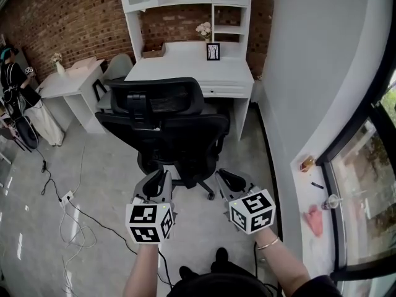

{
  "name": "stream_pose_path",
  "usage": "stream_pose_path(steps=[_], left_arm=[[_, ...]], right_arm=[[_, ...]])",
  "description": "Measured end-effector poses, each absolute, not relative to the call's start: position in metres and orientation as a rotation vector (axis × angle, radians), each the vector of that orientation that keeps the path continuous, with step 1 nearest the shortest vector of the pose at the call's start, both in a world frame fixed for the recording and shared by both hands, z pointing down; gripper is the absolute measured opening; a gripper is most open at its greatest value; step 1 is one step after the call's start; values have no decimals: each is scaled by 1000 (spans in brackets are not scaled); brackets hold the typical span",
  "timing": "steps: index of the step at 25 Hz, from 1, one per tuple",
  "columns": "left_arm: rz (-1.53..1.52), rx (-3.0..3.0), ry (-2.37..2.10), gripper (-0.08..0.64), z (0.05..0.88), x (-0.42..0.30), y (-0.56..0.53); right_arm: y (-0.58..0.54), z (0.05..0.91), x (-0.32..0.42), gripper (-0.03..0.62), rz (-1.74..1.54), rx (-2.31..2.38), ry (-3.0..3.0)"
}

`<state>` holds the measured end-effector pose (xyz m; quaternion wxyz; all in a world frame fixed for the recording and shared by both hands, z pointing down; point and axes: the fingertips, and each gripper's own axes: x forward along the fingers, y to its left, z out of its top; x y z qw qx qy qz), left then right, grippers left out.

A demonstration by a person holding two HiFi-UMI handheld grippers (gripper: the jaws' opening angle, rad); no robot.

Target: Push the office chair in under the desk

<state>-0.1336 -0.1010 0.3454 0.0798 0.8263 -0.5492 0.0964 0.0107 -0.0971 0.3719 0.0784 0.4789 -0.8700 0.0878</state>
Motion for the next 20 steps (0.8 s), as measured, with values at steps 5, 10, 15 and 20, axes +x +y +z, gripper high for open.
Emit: stream_pose_path(steps=[5, 10, 15, 20], left_arm=[[281, 2455, -1600, 16, 372, -127, -84], [258, 2431, -1590, 11, 384, -126, -73], [251, 2407, -1586, 11, 391, -126, -69], [266, 2399, -1591, 11, 396, -119, -65]], right_arm=[[-80, 382, 11, 12, 346, 1462, -2608], [-66, 388, 12, 5, 376, 1482, -2599], [-59, 393, 11, 5, 361, 1462, -2592], [-58, 395, 13, 5, 360, 1444, -2600]])
